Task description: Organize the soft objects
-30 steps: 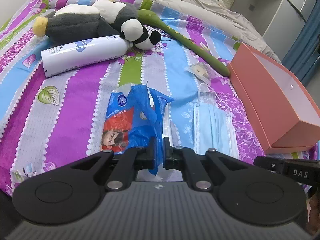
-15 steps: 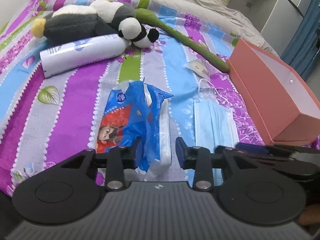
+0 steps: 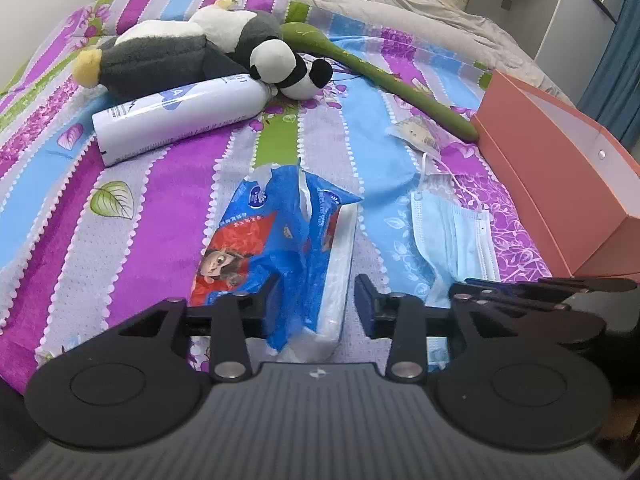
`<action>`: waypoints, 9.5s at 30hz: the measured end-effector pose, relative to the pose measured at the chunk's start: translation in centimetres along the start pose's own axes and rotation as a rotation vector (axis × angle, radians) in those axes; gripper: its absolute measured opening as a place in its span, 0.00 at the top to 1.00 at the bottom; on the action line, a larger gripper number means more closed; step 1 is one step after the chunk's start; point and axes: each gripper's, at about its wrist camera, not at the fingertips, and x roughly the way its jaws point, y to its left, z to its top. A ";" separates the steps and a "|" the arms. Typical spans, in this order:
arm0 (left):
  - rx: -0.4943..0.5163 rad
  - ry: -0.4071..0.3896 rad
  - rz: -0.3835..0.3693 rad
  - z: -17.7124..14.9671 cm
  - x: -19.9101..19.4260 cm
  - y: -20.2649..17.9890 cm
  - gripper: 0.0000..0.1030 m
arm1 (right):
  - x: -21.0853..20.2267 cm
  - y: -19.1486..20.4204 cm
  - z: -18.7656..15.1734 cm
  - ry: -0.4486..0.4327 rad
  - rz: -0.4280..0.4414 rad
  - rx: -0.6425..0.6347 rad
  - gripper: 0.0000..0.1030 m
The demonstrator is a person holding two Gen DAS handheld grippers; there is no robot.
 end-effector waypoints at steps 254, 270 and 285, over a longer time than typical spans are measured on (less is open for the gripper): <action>-0.143 -0.284 -0.009 19.7 17.3 6.6 0.48 | 11.3 -5.2 12.1 -0.191 -0.034 0.098 0.70; -0.152 -0.235 -0.024 14.5 12.3 5.0 0.49 | 6.4 -3.6 9.9 -0.194 -0.038 0.024 0.83; -0.107 -0.136 -0.038 7.6 5.5 3.2 0.50 | 0.2 -1.9 5.7 -0.137 -0.066 -0.099 0.83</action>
